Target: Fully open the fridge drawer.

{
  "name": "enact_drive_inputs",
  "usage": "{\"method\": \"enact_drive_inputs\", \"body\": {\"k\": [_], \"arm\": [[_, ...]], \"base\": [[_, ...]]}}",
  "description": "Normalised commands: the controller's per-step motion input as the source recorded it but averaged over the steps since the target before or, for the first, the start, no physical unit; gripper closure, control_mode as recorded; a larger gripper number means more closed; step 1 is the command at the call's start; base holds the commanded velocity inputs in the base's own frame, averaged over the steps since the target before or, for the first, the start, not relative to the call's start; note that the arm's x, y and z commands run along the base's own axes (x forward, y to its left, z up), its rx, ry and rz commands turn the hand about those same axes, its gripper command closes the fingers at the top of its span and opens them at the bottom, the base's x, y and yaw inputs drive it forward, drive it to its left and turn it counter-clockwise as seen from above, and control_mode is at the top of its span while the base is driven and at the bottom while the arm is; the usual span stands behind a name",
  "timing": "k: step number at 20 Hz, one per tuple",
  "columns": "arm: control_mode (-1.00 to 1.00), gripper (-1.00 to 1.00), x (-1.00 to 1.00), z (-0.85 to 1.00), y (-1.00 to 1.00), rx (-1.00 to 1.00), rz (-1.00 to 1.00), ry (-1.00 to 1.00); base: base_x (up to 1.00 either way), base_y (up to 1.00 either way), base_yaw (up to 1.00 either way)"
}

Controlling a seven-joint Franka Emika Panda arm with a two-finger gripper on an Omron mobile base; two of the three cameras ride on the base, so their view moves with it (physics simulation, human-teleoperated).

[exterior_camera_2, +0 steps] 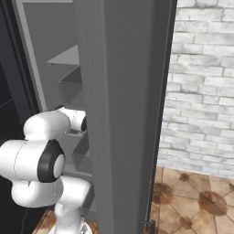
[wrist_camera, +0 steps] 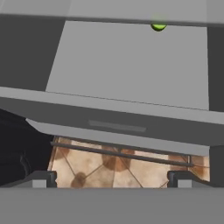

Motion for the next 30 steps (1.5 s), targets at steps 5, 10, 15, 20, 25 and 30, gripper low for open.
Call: {"method": "enact_drive_inputs", "body": {"k": [5, 10, 15, 20, 25, 30], "arm": [[-1.0, -1.0, 0.27, -0.19, 0.05, 0.0, 0.0, 0.0], [-1.0, -1.0, 0.32, -0.13, 0.0, 0.0, 0.0, 0.0], [-1.0, -1.0, 0.36, -0.15, 0.01, 0.0, 0.0, 0.0], [-1.0, -1.0, 0.34, -0.21, 0.03, 0.0, 0.0, 0.0], [-1.0, -1.0, 0.19, -0.35, 0.0, 0.0, 0.0, 0.0], [-1.0, -1.0, 0.19, -0.35, 0.0, 0.0, 0.0, 0.0]], "base": [[0.0, 0.0, 0.0], [0.0, 0.0, 0.0], [0.0, 0.0, 0.0], [0.0, 0.0, 0.0], [0.0, 0.0, 0.0], [0.0, 0.0, 0.0]]}}
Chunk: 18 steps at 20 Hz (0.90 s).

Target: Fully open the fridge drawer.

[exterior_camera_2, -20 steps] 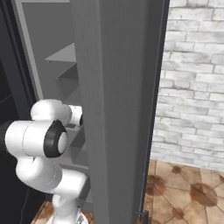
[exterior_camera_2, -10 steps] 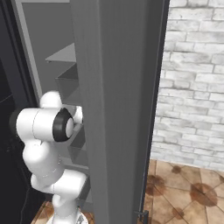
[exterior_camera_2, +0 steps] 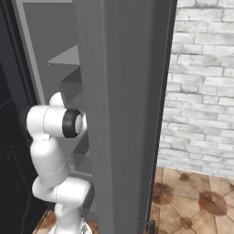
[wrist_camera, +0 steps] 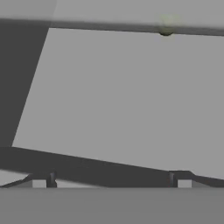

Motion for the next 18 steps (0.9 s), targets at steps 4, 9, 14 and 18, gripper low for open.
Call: {"method": "enact_drive_inputs", "body": {"k": [4, 9, 14, 18], "arm": [[-1.0, -1.0, 0.37, -0.22, 0.0, 0.0, 0.0, 0.0], [-1.0, -1.0, 0.3, -0.28, 0.0, 0.0, 0.0, 0.02], [-1.0, -1.0, -0.33, -0.31, 0.0, 0.0, 0.0, 0.22], [-1.0, -1.0, -0.97, -0.01, -0.04, 0.0, 0.0, 0.14]], "base": [[0.0, 0.0, 0.0], [0.0, 0.0, 0.0], [0.0, 0.0, 0.0], [0.0, 0.0, 0.0]]}}
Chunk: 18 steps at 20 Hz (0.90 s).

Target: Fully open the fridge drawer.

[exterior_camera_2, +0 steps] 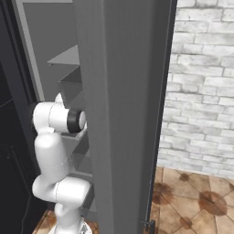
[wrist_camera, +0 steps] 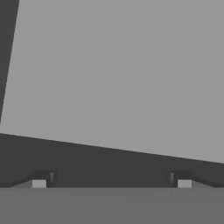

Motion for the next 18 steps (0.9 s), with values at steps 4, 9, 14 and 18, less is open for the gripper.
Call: {"method": "enact_drive_inputs", "body": {"k": [4, 9, 14, 18], "arm": [[-1.0, -1.0, -1.0, 0.04, -0.06, 0.0, 0.02, 0.03], [-1.0, -1.0, -0.96, 0.15, 0.0, 0.0, 0.04, 0.0], [-1.0, -1.0, -0.1, 0.99, 0.13, 0.01, 0.03, -0.3], [-1.0, -1.0, 0.0, 1.0, 0.32, 0.03, 0.0, -0.54]], "base": [[0.0, 0.0, 0.0], [0.0, 0.0, 0.0], [0.0, 0.0, 0.0], [0.0, 0.0, 0.0]]}}
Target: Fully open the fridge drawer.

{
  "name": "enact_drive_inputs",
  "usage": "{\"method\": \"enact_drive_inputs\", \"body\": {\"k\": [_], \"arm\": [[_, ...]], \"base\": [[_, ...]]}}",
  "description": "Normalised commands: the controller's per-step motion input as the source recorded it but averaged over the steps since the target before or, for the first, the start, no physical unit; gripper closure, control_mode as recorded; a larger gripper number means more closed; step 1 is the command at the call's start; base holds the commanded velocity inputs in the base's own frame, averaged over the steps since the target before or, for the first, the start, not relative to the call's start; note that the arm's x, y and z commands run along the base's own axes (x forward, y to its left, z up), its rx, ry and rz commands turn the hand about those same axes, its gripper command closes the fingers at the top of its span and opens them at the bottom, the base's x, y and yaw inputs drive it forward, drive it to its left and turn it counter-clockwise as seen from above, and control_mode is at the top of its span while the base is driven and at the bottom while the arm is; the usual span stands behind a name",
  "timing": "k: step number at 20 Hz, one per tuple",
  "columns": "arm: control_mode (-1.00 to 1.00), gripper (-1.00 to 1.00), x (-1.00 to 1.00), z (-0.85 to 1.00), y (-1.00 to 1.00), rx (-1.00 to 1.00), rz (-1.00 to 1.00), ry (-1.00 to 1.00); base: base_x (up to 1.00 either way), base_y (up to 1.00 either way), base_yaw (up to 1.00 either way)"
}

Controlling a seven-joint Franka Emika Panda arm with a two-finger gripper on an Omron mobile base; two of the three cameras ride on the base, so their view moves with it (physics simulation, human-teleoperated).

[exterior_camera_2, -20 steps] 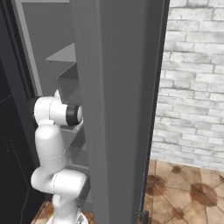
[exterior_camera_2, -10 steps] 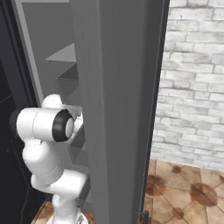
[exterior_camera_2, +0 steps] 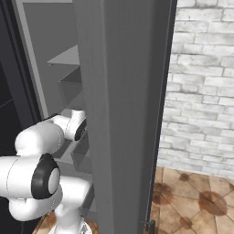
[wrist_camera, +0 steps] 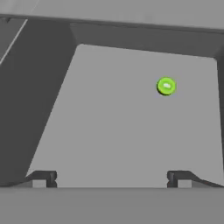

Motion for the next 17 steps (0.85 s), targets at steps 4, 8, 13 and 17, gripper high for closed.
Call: {"method": "enact_drive_inputs", "body": {"k": [4, 8, 13, 17], "arm": [[-1.0, -1.0, -0.06, 1.0, 0.3, 0.02, 0.0, -0.58], [-1.0, -1.0, -0.32, 1.0, 0.2, 0.0, 0.0, -0.58], [-1.0, -1.0, -0.33, 0.99, 0.09, 0.0, 0.0, -0.56], [-1.0, -1.0, -0.27, 0.74, 0.0, 0.0, -0.02, -0.32]], "base": [[0.0, 0.0, 0.0], [0.0, 0.0, 0.0], [0.0, 0.0, 0.0], [0.0, 0.0, 0.0]]}}
